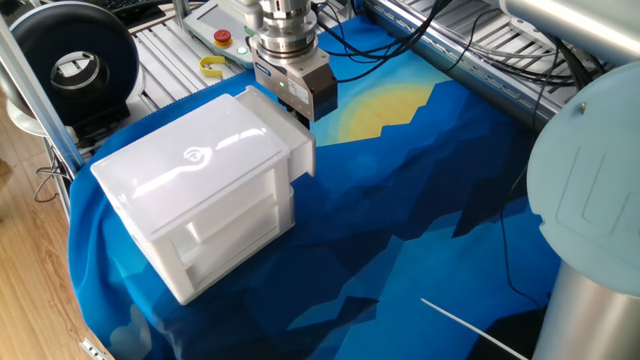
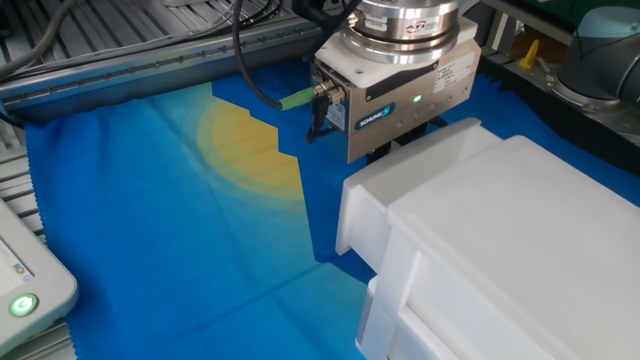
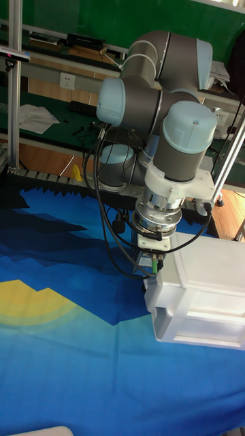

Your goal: Grasp the handle and open the drawer

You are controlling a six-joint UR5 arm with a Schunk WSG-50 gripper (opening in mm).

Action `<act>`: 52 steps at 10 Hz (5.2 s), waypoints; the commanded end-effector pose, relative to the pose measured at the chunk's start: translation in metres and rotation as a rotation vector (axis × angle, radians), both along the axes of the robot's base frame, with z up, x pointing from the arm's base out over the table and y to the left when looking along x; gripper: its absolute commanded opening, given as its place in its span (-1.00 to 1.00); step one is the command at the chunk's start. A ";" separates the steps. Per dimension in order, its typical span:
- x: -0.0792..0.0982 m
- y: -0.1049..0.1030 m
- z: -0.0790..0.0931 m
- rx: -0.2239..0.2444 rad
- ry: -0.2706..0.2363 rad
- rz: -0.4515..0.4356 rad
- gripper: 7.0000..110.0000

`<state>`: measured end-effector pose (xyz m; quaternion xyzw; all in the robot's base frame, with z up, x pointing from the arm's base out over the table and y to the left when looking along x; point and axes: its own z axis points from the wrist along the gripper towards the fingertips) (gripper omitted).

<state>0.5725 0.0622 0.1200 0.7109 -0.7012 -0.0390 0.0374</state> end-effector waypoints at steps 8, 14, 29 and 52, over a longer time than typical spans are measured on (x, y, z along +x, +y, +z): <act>0.002 -0.016 0.000 0.019 0.008 0.029 -1.00; 0.002 -0.022 -0.001 0.022 0.009 0.036 -1.00; 0.002 -0.028 -0.005 0.037 0.009 0.024 -1.00; 0.006 -0.065 -0.003 0.014 0.001 0.051 -1.00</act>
